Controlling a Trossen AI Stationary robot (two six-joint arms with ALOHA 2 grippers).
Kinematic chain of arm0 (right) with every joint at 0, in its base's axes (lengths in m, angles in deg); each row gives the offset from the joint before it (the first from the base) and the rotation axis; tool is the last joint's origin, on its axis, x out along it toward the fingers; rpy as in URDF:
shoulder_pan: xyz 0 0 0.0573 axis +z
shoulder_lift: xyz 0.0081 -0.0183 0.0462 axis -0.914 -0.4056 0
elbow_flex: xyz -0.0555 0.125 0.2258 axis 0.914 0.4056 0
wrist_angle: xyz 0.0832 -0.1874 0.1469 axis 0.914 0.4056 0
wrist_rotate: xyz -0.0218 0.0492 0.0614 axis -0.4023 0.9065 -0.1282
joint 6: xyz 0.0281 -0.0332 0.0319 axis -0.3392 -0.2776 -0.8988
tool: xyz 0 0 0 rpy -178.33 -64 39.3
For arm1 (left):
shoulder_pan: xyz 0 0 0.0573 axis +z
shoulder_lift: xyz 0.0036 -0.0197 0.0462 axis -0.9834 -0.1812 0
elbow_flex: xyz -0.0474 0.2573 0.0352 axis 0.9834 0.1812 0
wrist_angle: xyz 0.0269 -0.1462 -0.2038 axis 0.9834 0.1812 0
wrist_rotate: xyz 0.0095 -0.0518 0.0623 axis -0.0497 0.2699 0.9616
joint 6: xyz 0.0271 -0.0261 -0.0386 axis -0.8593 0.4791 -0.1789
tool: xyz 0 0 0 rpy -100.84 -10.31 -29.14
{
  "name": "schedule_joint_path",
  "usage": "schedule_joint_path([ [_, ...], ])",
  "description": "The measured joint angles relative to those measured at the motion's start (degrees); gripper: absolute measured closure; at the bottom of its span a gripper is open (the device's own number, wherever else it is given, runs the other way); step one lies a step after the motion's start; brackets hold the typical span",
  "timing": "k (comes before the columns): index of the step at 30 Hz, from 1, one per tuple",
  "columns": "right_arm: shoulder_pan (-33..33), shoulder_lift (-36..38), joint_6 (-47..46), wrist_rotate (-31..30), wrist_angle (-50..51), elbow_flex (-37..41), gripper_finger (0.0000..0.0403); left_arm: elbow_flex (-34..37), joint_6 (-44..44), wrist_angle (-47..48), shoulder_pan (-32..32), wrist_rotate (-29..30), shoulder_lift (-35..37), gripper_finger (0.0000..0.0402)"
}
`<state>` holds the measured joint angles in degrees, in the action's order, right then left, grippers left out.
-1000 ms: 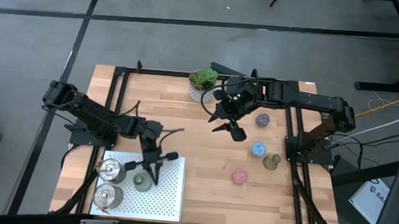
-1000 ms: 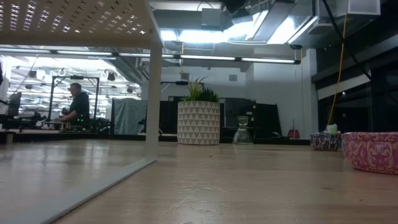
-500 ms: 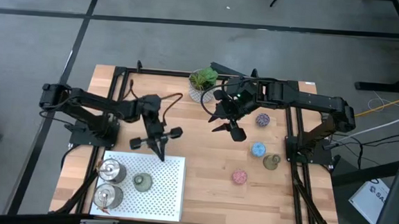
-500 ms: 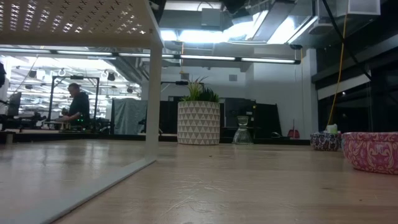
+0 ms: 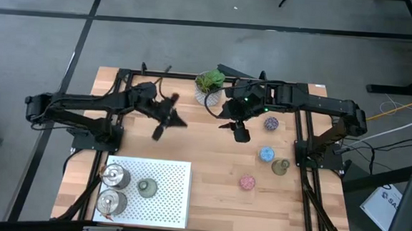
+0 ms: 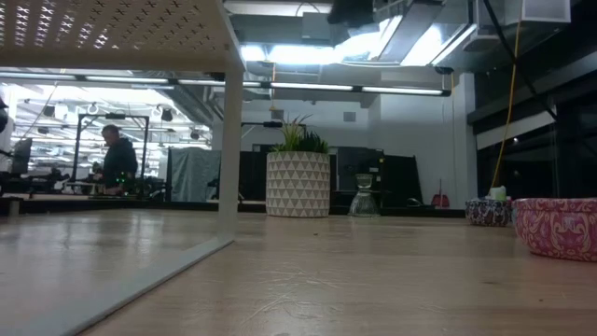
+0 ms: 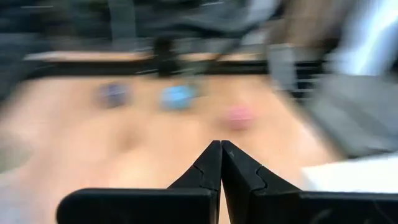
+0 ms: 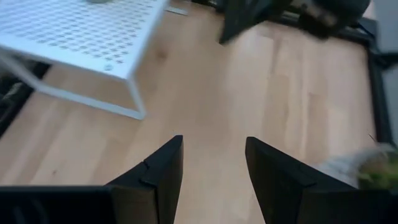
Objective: Pick & Place candle stick holders
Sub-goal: Put the top transparent candle holder on the shelf
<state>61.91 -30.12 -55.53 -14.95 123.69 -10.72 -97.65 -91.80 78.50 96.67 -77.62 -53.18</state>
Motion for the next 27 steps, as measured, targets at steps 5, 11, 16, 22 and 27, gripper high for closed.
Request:
schedule_joint_path([
  [5, -0.2, 0.0, -6.0, -12.6, 5.6, 0.0, 0.0227, 0.0, 0.9, 2.4, 0.8, 17.4, 1.0, 0.0398],
  [11, -2.8, 0.0, -16.0, -24.2, 19.7, 0.0, 0.0227, 0.0, 4.2, 2.3, 1.1, 22.3, 1.0, 0.0389],
  [16, -7.9, 0.0, -17.9, -26.8, 22.9, 2.8, 0.0227, 0.0, 6.9, 2.4, 1.0, 22.8, 1.0, 0.0373],
  [22, -13.1, 0.3, -12.1, -33.9, 14.5, 9.1, 0.0227, 0.0, 5.7, 2.3, -0.9, 22.8, 1.0, 0.0337],
  [27, -16.5, 0.3, -8.1, -31.4, 5.9, 14.2, 0.0214, 0.0, 5.5, 2.3, -3.4, 22.8, 1.0, 0.0299],
])
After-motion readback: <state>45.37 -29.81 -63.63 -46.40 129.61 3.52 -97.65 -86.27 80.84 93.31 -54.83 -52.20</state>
